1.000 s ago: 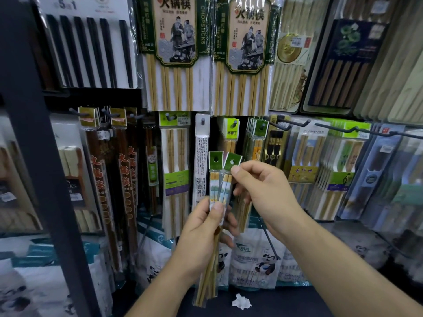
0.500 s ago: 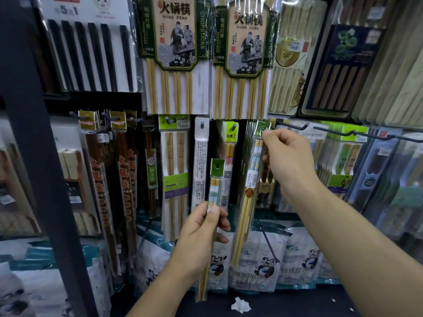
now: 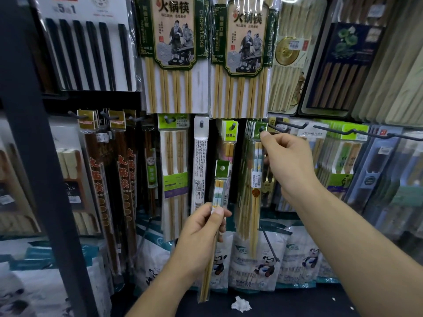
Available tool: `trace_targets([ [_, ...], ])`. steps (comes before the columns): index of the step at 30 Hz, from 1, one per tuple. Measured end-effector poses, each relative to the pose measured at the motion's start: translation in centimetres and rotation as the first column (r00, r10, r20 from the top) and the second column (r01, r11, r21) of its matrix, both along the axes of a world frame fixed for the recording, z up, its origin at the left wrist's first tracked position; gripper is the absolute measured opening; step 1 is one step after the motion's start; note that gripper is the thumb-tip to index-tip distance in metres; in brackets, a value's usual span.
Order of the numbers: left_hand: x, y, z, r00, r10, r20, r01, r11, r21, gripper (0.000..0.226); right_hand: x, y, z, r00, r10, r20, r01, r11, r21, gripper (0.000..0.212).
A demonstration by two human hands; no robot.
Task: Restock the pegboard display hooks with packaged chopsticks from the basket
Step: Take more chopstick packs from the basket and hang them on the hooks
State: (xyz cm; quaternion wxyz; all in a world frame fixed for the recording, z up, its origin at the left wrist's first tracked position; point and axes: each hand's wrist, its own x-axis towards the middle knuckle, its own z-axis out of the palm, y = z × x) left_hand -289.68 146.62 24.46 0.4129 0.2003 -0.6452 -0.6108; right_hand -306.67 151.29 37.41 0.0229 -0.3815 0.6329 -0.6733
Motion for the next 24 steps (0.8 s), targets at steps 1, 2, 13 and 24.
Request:
trace_targets([
  [1, 0.0, -0.1, -0.1, 1.0, 0.0, 0.018, 0.0, 1.0, -0.008, 0.026, -0.1, 0.0, -0.2, 1.0, -0.006, 0.0, 0.006, 1.0, -0.001, 0.047],
  [2, 0.1, -0.1, -0.1, 0.999, -0.002, 0.034, 0.003, 1.0, -0.013, 0.025, -0.2, 0.1, -0.5, 1.0, -0.009, 0.001, 0.009, 1.0, 0.0, 0.048],
  [13, 0.3, 0.4, 0.5, 0.995, -0.081, 0.06, 0.088, 0.986, -0.144, 0.02, 3.3, 3.1, -3.6, 0.936, 0.294, -0.192, -0.283, 0.956, 0.081, 0.016],
  [24, -2.9, 0.6, 3.1, 0.986, 0.044, 0.163, 0.001, 0.965, -0.263, 0.039, 0.0, 1.6, 0.6, 0.992, 0.123, -0.04, -0.124, 0.992, -0.012, 0.028],
])
